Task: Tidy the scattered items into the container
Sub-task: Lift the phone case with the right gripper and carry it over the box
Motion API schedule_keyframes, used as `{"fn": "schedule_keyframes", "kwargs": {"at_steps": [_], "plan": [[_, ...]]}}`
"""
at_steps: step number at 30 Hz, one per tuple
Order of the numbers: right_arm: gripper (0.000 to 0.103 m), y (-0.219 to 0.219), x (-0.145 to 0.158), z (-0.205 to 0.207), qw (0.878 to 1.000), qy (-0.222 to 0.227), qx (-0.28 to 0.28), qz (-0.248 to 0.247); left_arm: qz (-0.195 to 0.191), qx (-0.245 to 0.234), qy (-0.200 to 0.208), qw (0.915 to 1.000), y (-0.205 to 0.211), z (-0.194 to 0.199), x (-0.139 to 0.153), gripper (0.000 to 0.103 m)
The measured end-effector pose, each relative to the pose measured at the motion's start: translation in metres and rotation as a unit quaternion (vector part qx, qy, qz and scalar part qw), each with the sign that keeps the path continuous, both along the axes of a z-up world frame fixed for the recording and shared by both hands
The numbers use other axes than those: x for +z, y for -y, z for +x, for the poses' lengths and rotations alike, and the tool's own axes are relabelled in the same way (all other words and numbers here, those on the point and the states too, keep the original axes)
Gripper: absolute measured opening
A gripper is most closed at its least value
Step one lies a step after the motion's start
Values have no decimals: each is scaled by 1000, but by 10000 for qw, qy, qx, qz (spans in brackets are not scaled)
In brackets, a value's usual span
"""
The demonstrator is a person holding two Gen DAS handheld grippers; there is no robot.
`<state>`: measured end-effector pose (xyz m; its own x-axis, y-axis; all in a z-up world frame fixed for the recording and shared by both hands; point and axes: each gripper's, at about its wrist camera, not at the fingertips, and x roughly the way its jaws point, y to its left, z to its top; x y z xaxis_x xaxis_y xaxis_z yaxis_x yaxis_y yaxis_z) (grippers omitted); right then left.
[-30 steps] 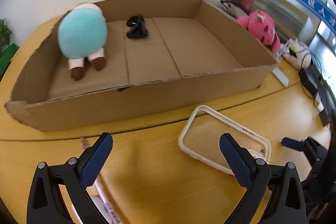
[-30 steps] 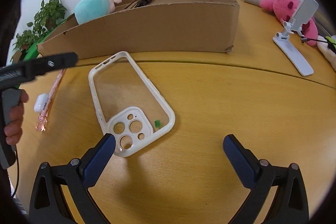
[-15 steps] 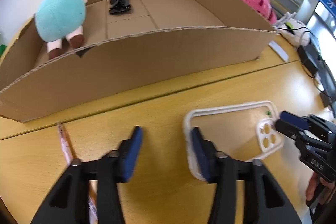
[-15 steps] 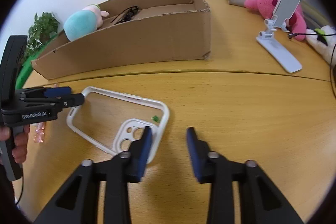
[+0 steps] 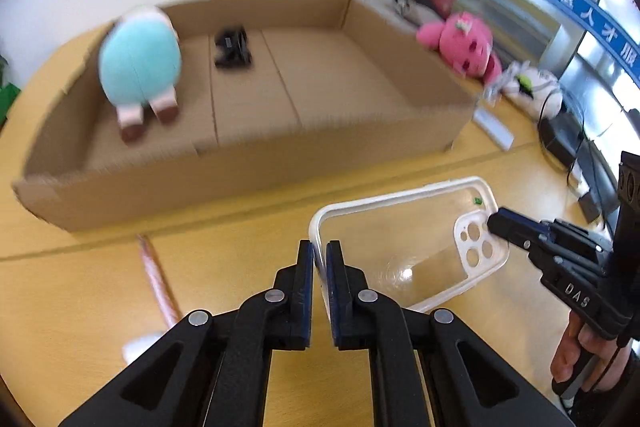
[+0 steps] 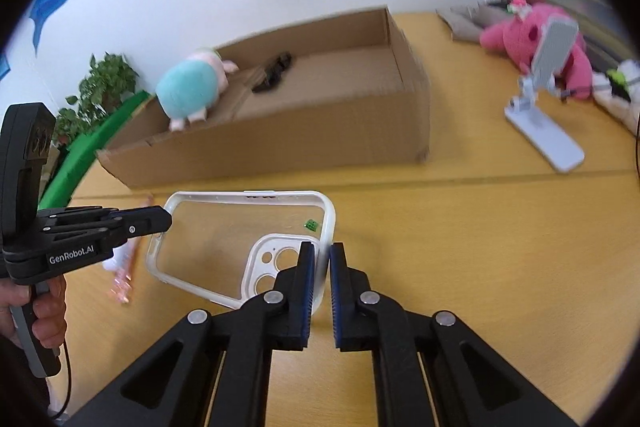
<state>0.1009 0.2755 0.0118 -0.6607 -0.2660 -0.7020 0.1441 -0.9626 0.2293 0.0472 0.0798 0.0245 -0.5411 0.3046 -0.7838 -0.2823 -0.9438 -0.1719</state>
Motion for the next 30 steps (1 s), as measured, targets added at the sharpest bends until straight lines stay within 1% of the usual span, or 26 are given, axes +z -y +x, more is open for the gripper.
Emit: {"fn": "schedule_keyframes", "kwargs": {"at_steps": [1, 4, 7, 9, 11, 12, 16, 19, 21, 22, 24, 26, 27, 28, 30], "plan": [[7, 2, 12, -3, 9999, -98, 57, -2, 36, 36, -164, 9999, 3, -1, 13, 6], [7, 2, 56, -14, 9982, -576, 133, -19, 178, 54, -813, 9965, 10, -6, 69, 6], [7, 3, 108, -34, 9935, -1121, 179, -42, 117, 25, -1442, 9895, 13, -20, 125, 6], [7, 4, 142, -45, 9890, -1471, 180, 38, 125, 26, -1722, 9850, 18, -37, 159, 6], [7, 5, 174, -63, 9854, -1689, 213, 45, 55, 47, -1997, 9798, 22, -53, 187, 6], [7, 4, 187, -72, 9840, -1767, 218, 30, 65, 64, -2089, 9779, 25, -65, 201, 6], [7, 0, 232, -117, 9818, -1888, 219, -67, 168, 180, -2079, 9778, 36, -109, 232, 6], [7, -5, 248, -157, 9837, -1779, 206, -187, 251, 233, -1913, 9809, 45, -155, 241, 6], [6, -6, 250, -191, 9875, -1545, 176, -265, 276, 315, -1590, 9864, 54, -194, 237, 6], [6, -7, 249, -207, 9891, -1440, 150, -265, 241, 346, -1455, 9885, 55, -211, 234, 6], [6, -6, 244, -238, 9916, -1278, 91, -154, 67, 385, -1242, 9915, 43, -242, 226, 6], [6, -4, 229, -267, 9943, -1061, 35, -69, -90, 463, -997, 9939, 32, -269, 213, 6], [6, -4, 220, -280, 9955, -947, 16, -14, -137, 498, -858, 9950, 28, -283, 201, 6], [6, -4, 207, -291, 9966, -818, 0, 15, -162, 525, -741, 9957, 24, -292, 191, 6], [6, -6, 178, -311, 9986, -529, -30, -20, -197, 589, -421, 9972, 17, -315, 161, 5]]}}
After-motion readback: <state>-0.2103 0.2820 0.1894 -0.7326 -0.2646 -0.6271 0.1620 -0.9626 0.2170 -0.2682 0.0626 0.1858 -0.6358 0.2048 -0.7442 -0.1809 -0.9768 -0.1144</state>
